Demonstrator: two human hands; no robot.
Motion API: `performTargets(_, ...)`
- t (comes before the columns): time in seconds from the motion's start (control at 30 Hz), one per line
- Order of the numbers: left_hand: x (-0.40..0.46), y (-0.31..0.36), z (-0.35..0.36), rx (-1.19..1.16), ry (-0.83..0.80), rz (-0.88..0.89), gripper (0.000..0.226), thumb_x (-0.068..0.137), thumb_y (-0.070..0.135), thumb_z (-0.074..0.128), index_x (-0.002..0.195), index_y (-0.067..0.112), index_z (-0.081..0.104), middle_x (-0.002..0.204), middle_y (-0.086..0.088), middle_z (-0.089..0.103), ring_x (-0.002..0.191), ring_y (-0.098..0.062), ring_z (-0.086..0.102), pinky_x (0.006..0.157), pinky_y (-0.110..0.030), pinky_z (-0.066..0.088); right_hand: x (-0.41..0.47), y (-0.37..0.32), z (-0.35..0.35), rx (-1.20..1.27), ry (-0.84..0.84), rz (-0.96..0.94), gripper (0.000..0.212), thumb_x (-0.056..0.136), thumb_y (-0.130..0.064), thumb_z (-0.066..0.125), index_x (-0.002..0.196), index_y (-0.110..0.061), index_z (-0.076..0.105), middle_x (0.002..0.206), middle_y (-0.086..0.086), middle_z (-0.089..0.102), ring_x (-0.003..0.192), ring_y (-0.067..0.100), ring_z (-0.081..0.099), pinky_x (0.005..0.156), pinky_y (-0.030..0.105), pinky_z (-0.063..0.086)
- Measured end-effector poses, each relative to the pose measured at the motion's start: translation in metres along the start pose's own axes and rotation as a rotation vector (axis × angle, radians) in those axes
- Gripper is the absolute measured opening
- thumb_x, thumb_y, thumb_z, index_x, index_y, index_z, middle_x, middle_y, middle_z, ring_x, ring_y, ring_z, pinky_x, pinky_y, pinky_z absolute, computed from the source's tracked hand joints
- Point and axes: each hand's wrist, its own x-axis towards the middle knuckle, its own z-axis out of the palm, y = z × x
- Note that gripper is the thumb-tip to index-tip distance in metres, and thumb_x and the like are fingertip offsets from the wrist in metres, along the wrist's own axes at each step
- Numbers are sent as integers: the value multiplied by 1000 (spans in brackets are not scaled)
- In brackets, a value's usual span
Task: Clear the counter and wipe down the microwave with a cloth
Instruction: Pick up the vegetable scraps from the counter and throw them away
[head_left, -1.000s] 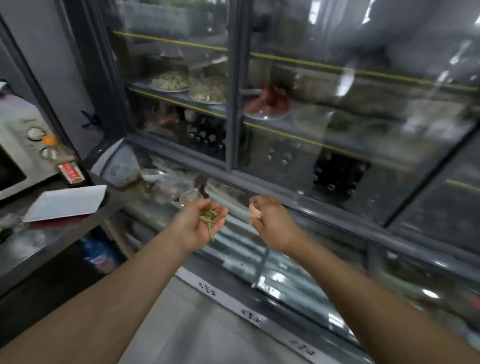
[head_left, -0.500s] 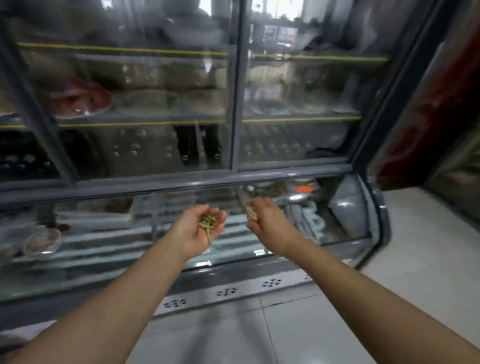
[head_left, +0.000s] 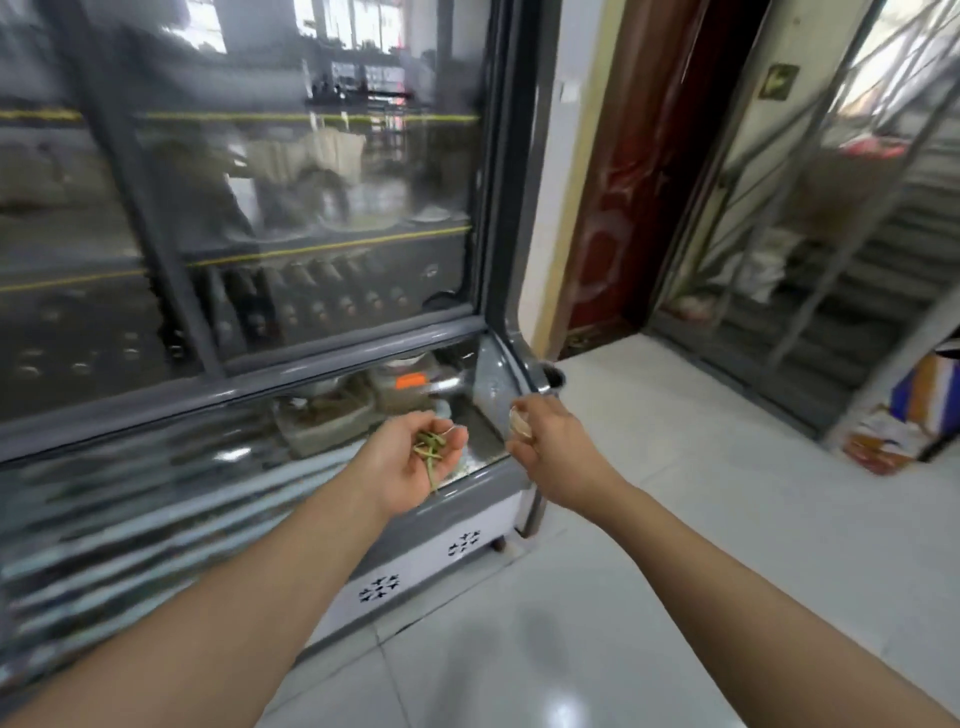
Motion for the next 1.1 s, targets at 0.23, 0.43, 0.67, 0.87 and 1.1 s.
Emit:
performTargets(0.23, 60, -63, 127, 91, -45, -51, 31, 98, 17, 42, 73, 6, 55, 59, -7, 65, 56, -13, 65, 63, -25, 51, -7, 125, -76, -6, 84, 116, 36, 91, -14, 56, 125, -10, 48, 124, 12, 48, 106, 27, 51, 81, 24, 38)
performTargets(0.43, 115, -92, 194, 180, -34, -86, 26, 96, 14, 46, 73, 6, 54, 60, -7, 65, 54, -13, 66, 64, -26, 50, 3, 204, -115, 28, 120, 249, 40, 90, -17, 59, 127, -12, 47, 128, 10, 48, 110, 27, 50, 89, 32, 41)
performTargets(0.67, 213, -100, 254, 179, -47, -153, 24, 98, 16, 43, 79, 5, 53, 55, -5, 63, 67, -16, 62, 71, -25, 48, 56, 290, -139, 33, 138, 312, 39, 91, -17, 58, 128, -12, 46, 128, 9, 47, 108, 26, 51, 86, 27, 40)
performTargets(0.87, 317, -86, 326, 168, -42, -181, 29, 98, 15, 45, 73, 4, 53, 56, -8, 63, 44, -13, 64, 67, -24, 47, 142, 365, -165, 7, 124, 362, 37, 91, -18, 57, 126, -13, 47, 128, 9, 48, 108, 26, 52, 87, 29, 41)
performTargets(1.1, 417, -64, 399, 216, -59, -164, 30, 98, 16, 42, 72, 5, 52, 48, -4, 63, 42, -10, 63, 64, -24, 44, 227, 448, -194, 25, 145, 385, 38, 90, -20, 58, 126, -15, 47, 126, 8, 49, 103, 24, 53, 79, 22, 37)
